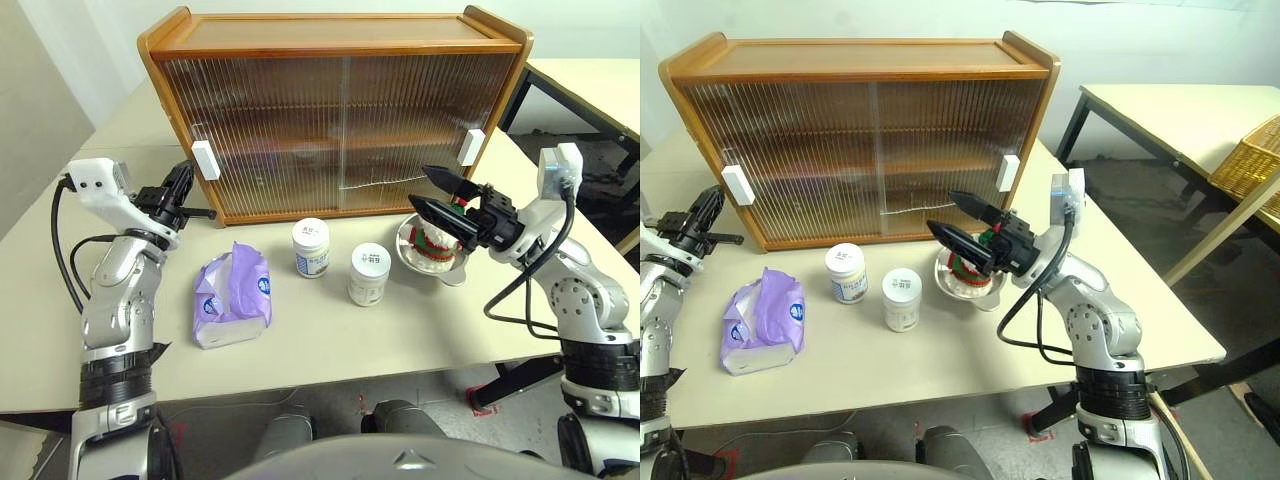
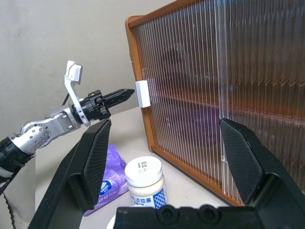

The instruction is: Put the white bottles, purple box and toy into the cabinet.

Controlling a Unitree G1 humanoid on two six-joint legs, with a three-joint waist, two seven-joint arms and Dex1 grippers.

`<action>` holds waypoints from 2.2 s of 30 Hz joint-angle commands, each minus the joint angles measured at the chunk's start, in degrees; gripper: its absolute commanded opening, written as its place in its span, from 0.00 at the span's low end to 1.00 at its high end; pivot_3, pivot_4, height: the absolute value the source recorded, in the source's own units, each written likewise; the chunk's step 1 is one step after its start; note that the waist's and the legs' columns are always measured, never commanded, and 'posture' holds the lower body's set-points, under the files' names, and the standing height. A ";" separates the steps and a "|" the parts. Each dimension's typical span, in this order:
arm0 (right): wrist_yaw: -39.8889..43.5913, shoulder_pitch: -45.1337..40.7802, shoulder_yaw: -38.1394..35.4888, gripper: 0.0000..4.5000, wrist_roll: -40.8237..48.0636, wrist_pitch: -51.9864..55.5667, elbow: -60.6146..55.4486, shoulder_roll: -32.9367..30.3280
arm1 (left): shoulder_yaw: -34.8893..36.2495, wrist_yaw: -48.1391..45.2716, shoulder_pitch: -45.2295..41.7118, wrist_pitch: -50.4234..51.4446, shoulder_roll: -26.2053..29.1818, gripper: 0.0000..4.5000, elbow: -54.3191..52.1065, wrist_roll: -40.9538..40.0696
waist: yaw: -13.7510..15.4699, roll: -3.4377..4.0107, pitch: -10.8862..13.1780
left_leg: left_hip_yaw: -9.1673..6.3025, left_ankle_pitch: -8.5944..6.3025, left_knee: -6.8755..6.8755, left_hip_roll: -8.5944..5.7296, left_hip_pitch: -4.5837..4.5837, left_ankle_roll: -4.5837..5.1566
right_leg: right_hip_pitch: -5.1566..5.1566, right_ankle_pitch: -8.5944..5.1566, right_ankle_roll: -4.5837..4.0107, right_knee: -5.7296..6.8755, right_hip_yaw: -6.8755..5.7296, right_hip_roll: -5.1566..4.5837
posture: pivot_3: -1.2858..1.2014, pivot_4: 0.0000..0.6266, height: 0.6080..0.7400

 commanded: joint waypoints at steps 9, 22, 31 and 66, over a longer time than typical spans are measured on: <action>-0.79 0.54 -0.66 1.00 -0.05 -0.34 -1.02 -0.24 | -1.14 -2.27 -2.44 -1.28 0.10 0.01 5.42 1.34 | -0.04 0.00 0.00 | 0.01 -0.01 0.01 0.10 -0.04 0.00 | -0.02 0.00 0.00 -0.01 0.01 0.00 | 0.47 0.02 1.00; -1.17 0.53 -0.60 1.00 0.02 -0.42 -1.17 -0.03 | -2.62 -5.76 -4.76 -1.07 -0.91 0.01 6.79 0.59 | -0.13 0.00 0.00 | 0.00 -0.05 0.11 0.10 -0.08 0.00 | -0.03 0.01 0.02 -0.01 0.06 -0.01 | 0.47 0.02 1.00; -1.35 0.53 -0.42 1.00 0.16 -0.12 -1.49 0.08 | -5.12 -8.42 -6.02 0.23 -2.33 0.01 5.26 -0.33 | -0.13 0.00 0.00 | 0.01 -0.06 0.14 0.07 -0.11 0.01 | -0.04 0.02 0.07 -0.01 0.08 0.00 | 0.47 0.02 1.00; -1.92 1.72 -0.65 1.00 0.00 0.17 -2.37 -1.06 | -15.51 -12.75 -14.75 3.03 -10.39 0.01 4.14 -0.02 | -1.30 -0.03 0.05 | 0.10 -0.16 0.47 -0.08 -0.32 0.18 | -0.05 0.06 0.54 -0.05 0.21 -0.02 | 0.46 0.02 1.00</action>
